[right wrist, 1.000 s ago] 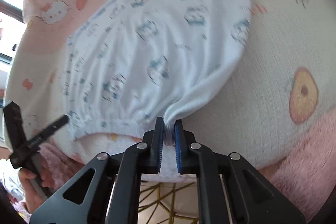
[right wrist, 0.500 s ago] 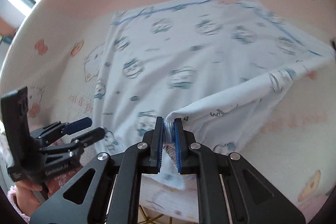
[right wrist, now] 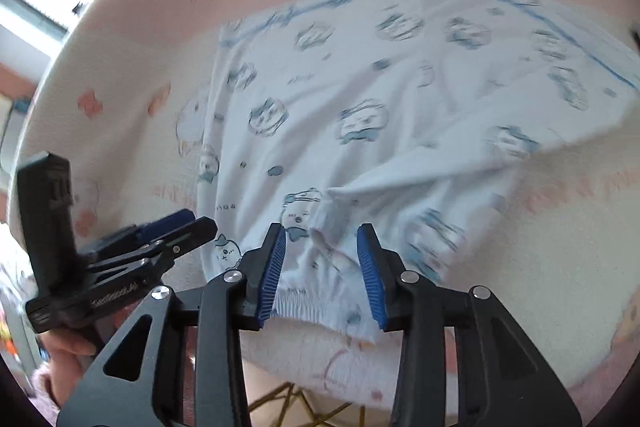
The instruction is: Fold clothes
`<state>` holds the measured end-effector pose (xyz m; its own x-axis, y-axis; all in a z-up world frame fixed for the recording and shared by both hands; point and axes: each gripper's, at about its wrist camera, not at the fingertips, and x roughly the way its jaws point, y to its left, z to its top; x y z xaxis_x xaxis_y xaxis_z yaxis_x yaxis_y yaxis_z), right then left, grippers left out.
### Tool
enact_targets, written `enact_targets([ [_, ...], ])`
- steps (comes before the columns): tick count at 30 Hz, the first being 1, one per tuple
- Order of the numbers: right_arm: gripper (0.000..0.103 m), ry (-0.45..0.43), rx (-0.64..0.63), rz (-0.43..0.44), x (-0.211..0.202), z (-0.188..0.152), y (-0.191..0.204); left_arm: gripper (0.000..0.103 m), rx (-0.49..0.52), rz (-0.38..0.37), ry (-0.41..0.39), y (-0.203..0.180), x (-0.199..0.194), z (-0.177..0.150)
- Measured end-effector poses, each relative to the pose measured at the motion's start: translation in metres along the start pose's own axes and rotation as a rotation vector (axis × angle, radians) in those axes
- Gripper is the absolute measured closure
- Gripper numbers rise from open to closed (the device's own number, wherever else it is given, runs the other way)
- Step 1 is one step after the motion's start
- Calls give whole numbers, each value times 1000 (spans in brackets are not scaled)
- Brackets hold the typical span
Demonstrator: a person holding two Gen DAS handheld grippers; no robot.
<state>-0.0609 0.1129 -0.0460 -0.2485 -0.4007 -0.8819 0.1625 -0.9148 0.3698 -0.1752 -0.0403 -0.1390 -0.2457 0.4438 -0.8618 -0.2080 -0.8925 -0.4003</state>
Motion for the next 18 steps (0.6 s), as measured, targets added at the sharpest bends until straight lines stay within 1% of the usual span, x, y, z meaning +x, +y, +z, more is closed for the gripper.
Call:
enact_targets([
  [1, 65, -10, 12, -23, -3, -3, -7, 52, -10, -43, 3, -2, -2, 0],
  [3, 65, -29, 35, -78, -8, -10, -24, 52, 36, -52, 14, -19, 1, 5],
  [4, 65, -26, 46, -83, -7, -14, -31, 52, 61, -54, 19, -28, 2, 7],
  [6, 65, -15, 75, -73, -3, -23, -42, 52, 106, -52, 50, -44, 14, 14],
  [8, 65, -15, 94, -31, 0, -32, -46, 52, 122, -61, 79, -56, 24, 20],
  [10, 65, -2, 32, -12, 2, -37, -36, 52, 129, -71, 101, -68, 35, 27],
  [12, 65, 15, -42, -2, 4, -40, -24, 52, 156, -52, 135, -80, 47, 34],
  [15, 64, 41, -157, -21, 16, -44, -10, 53, 186, -24, 204, -91, 67, 41],
  [16, 64, 44, -166, -25, 19, -44, -9, 60, 188, -21, 227, -93, 72, 41],
  [17, 61, 45, -170, -30, 21, -45, -8, 64, 199, -9, 247, -96, 77, 40],
  [18, 59, 47, -174, -34, 23, -46, -7, 66, 212, 8, 256, -98, 80, 39],
])
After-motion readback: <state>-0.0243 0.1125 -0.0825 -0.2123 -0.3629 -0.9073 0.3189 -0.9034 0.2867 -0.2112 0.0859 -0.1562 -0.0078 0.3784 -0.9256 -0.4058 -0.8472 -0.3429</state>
